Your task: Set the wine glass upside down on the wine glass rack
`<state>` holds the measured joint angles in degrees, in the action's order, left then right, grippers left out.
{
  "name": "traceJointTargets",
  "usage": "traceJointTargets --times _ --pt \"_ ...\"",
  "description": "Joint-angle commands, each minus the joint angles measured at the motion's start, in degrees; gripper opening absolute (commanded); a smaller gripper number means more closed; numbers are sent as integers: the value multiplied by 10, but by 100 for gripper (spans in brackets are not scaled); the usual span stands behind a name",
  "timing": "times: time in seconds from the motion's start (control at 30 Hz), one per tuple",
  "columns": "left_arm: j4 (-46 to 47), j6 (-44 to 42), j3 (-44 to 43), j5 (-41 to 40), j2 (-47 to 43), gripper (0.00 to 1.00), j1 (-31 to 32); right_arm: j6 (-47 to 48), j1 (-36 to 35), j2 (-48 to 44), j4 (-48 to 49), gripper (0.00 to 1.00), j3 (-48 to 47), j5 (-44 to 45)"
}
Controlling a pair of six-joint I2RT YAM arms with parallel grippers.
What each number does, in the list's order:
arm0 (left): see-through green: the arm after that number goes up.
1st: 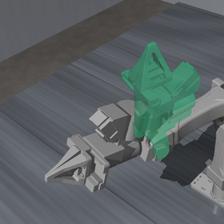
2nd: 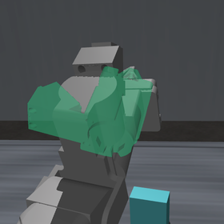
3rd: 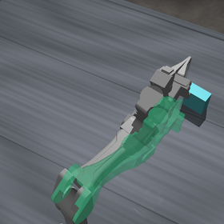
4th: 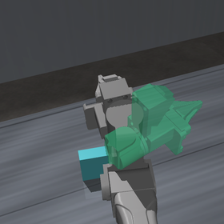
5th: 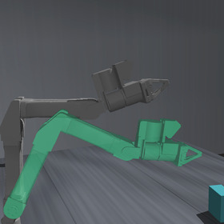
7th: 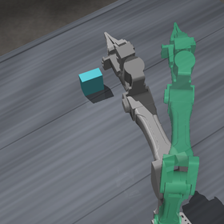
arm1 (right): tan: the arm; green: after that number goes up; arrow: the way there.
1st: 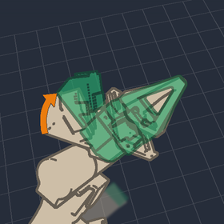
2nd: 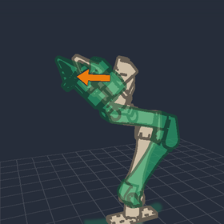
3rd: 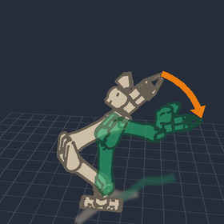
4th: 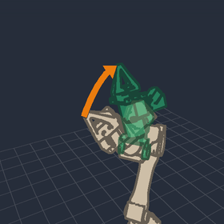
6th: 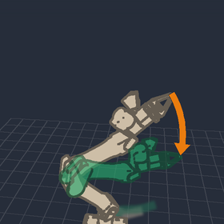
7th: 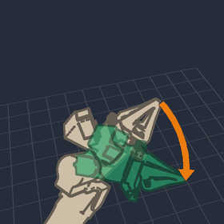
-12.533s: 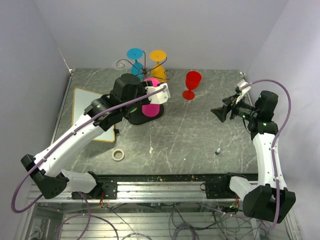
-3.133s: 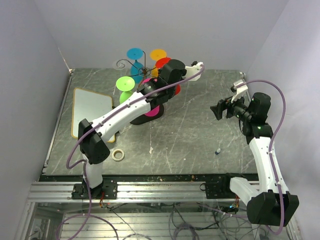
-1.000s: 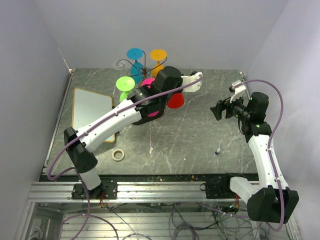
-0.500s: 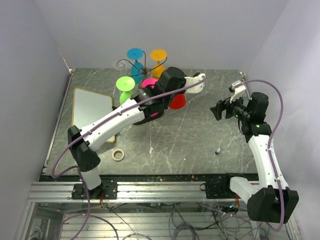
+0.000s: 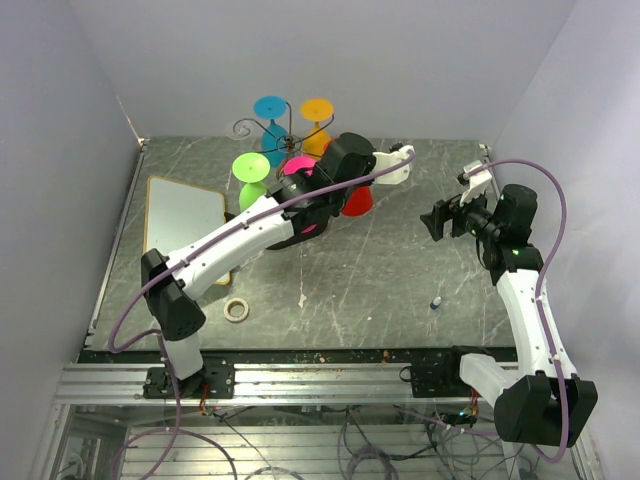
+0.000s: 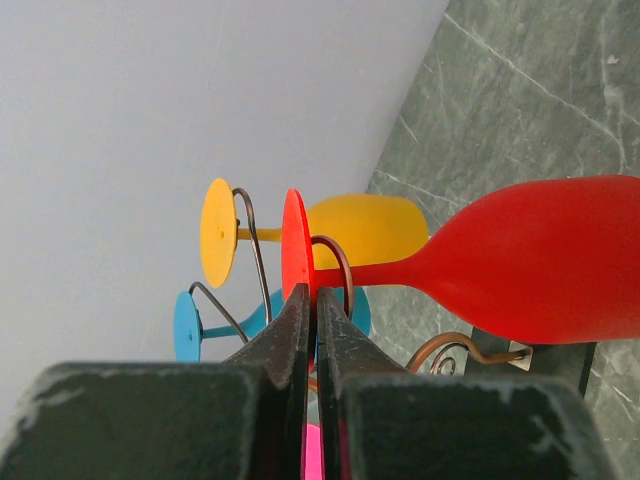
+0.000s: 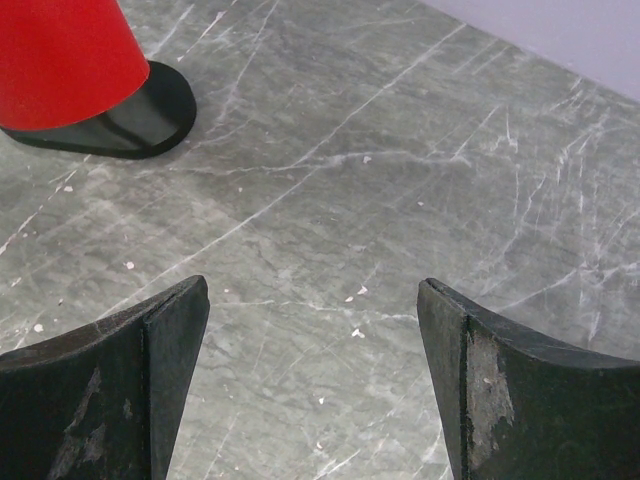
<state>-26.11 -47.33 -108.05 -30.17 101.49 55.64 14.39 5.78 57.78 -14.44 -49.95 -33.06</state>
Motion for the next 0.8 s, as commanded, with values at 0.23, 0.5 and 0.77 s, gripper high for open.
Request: traceJointTargets --times 0.23,0.5,0.77 --pt "15 -6 -31 -20 28 8 6 3 2 -9 19 89 12 21" --pt "13 -4 -37 -19 36 8 -5 0 2 -11 23 100 12 36" --pt "11 -2 -37 -14 36 8 -15 1 2 -10 22 100 12 37"
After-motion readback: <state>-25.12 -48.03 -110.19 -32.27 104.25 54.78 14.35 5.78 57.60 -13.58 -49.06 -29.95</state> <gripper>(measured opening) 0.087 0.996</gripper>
